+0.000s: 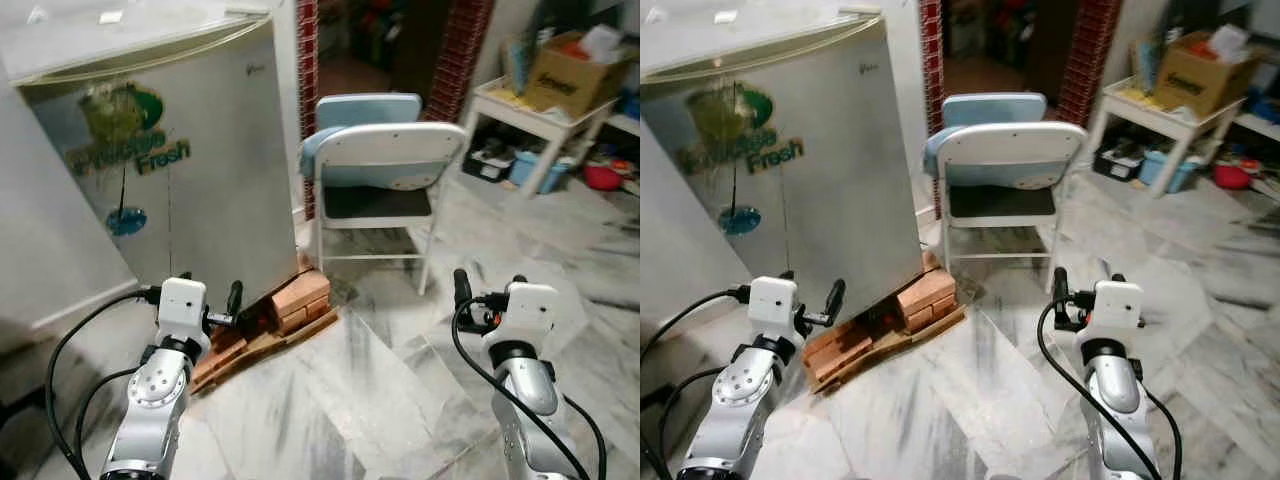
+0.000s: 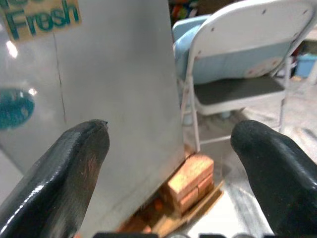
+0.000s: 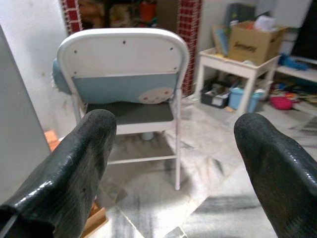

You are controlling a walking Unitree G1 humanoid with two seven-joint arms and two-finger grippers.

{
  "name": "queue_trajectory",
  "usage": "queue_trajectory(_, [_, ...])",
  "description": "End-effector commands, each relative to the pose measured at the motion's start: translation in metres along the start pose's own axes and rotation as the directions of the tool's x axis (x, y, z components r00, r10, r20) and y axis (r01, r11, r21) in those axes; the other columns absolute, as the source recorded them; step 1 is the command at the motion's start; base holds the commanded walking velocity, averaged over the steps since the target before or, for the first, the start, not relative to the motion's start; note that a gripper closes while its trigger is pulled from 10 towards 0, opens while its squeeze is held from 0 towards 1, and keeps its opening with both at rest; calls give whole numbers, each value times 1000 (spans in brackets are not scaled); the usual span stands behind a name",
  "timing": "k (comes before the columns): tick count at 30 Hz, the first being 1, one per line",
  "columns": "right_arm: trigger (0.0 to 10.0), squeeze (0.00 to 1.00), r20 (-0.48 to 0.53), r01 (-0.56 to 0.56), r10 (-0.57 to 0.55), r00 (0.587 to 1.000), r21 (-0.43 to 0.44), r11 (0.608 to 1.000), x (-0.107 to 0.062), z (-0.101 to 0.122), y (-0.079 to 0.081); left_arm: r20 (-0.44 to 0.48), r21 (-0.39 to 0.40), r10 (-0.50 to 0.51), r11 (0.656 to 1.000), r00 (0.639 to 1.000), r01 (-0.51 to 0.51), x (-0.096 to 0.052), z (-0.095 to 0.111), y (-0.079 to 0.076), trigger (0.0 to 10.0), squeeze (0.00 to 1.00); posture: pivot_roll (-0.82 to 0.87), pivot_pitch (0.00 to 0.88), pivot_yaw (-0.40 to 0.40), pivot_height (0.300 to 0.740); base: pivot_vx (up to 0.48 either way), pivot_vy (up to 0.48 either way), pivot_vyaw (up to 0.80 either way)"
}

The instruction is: Restocking fridge

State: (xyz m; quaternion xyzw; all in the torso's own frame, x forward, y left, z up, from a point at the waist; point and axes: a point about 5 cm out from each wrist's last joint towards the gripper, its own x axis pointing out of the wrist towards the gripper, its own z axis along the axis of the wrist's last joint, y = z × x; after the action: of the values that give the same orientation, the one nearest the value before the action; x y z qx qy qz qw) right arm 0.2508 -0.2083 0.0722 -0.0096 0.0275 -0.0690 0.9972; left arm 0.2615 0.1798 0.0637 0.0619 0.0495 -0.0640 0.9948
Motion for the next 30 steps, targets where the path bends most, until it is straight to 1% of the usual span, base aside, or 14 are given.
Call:
queue_trajectory(1, [10000,0,12,-23,23,1000,25,999,2,3,8,-8,12,20,1000,1000,-20,-3,-1,7,10000,0,-48,0,27,740,0,480,-475])
queue_trajectory(7, [10000,0,12,-33,33,999,18,999,2,3,8,-15,2,13,1000,1000,-13,-5,-4,1,10000,0,-45,0,23,740,0,480,-70])
queue_trajectory(12, [10000,0,12,-34,34,999,12,999,3,4,8,-20,1,13,1000,1000,-13,-7,-5,1,10000,0,-44,0,23,740,0,480,0])
queue_trajectory(20, [10000,0,7,-39,39,999,5,999,3,3,8,-62,0,39,999,997,-39,-15,-15,10,10000,0,-39,0,13,740,0,480,0])
queue_trajectory(23, [10000,0,4,-43,43,999,3,999,2,2,7,-67,3,45,999,997,-45,-16,-16,11,10000,0,-36,0,6,740,0,480,0])
queue_trajectory(27, [10000,0,-6,-62,62,998,-1,998,3,1,9,-81,9,75,997,994,-74,-19,-20,18,10000,0,-28,0,-11,740,0,480,0])
queue_trajectory(30, [10000,0,-7,-67,67,998,1,998,3,1,10,-81,7,79,997,994,-79,-19,-20,18,10000,0,-26,0,-13,740,0,480,0])
